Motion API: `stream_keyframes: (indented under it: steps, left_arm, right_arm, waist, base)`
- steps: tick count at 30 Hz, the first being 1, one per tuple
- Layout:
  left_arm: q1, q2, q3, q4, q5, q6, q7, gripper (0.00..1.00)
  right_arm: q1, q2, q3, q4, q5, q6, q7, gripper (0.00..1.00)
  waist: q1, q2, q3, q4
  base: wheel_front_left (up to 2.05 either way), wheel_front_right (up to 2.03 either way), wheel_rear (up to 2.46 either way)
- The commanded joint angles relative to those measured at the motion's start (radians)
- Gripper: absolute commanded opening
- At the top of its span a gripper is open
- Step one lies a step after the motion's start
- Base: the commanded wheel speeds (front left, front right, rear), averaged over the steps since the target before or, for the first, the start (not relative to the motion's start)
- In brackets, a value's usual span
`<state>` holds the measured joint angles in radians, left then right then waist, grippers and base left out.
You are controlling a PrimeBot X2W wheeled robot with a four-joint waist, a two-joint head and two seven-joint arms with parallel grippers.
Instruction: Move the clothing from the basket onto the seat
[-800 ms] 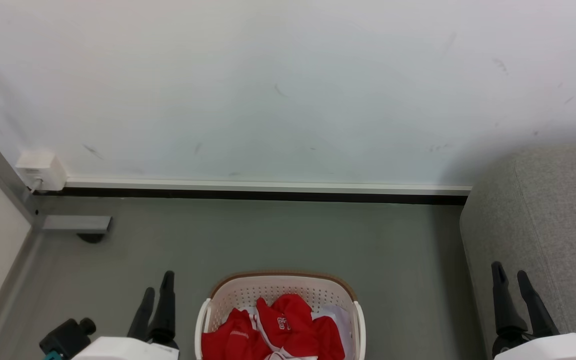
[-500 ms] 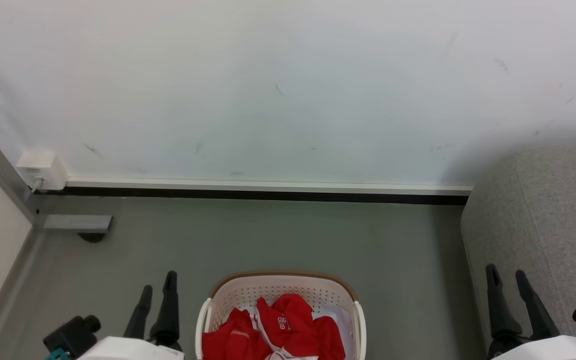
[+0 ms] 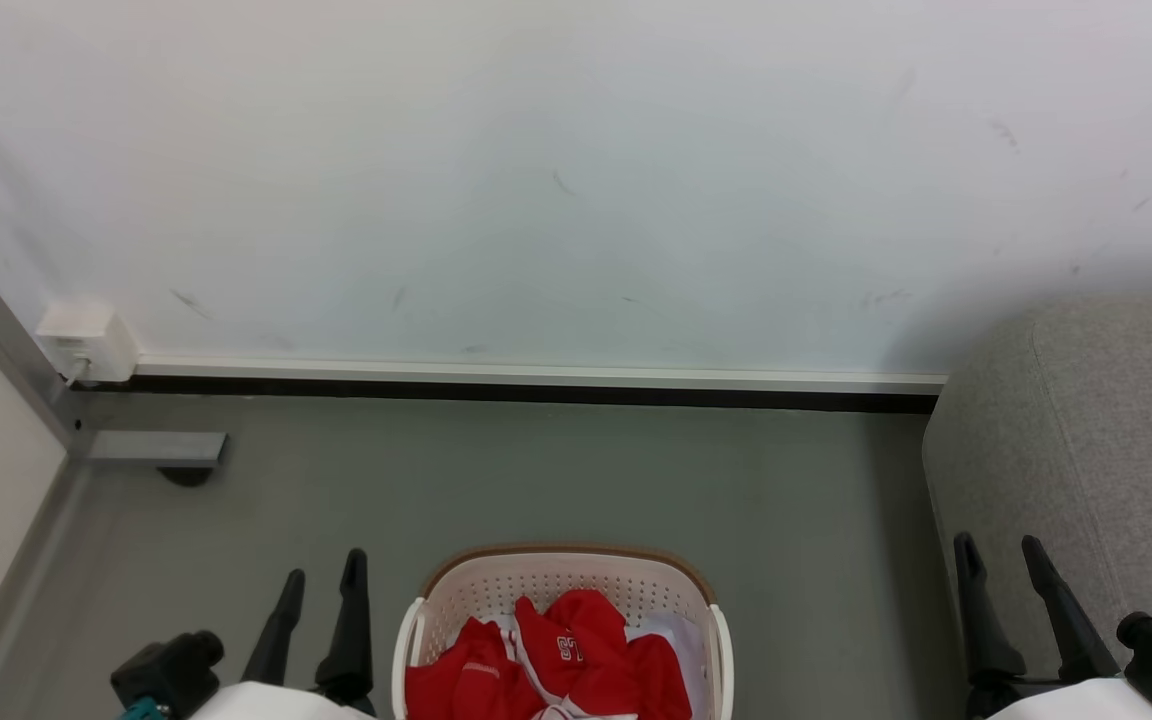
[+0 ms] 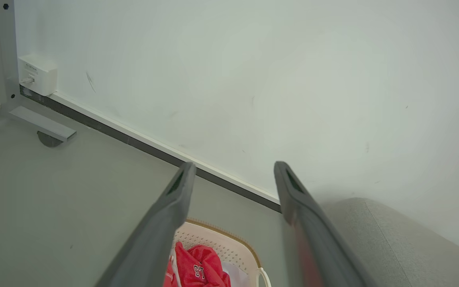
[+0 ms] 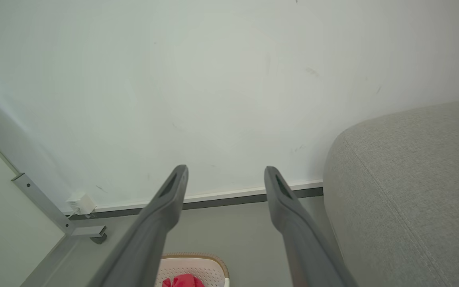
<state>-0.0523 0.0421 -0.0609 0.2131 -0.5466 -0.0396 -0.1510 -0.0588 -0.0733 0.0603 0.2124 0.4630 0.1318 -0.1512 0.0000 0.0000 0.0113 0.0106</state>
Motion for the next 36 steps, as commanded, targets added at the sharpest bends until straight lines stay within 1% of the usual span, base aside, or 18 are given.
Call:
stream_keyframes:
  steps: [1,16,21,23,26,36]
  left_arm:
    - [0.003,0.009,-0.001,-0.012,0.038,0.003,-0.01,1.0]
    - [0.013,0.01,-0.01,-0.011,0.173,0.015,-0.045,1.0]
    - [0.018,0.01,-0.013,0.0,0.217,0.016,-0.055,1.0]
    - [0.02,0.01,-0.014,0.002,0.228,0.018,-0.06,1.0]
    - [0.022,0.011,-0.014,0.005,0.253,0.019,-0.066,1.0]
    - [0.02,0.011,-0.012,0.004,0.335,0.021,-0.087,1.0]
  right_arm:
    - [0.001,-0.011,0.001,-0.006,-0.031,-0.001,-0.01,1.0]
    - [0.012,-0.004,-0.015,0.003,-0.157,-0.001,-0.046,1.0]
    - [0.016,-0.001,-0.024,0.011,-0.183,-0.002,-0.056,1.0]
    - [0.017,0.004,-0.035,0.015,-0.172,-0.002,-0.06,1.0]
    - [0.019,0.006,-0.039,0.022,-0.186,-0.002,-0.067,1.0]
    - [0.021,0.01,-0.042,0.032,-0.256,-0.002,-0.087,1.0]
  waist:
    - [0.0,0.0,0.0,0.0]
    - [0.0,0.0,0.006,0.002]
    - [0.0,0.0,0.006,0.004]
    - [0.0,0.0,0.005,0.004]
    - [0.0,0.0,0.004,0.005]
    - [0.0,0.0,0.005,0.005]
  base:
    - [0.0,0.0,0.0]
    - [0.0,0.0,0.0]
    - [0.0,0.0,0.0]
    - [0.0,0.0,0.0]
    - [0.0,0.0,0.0]
    - [0.0,0.0,0.0]
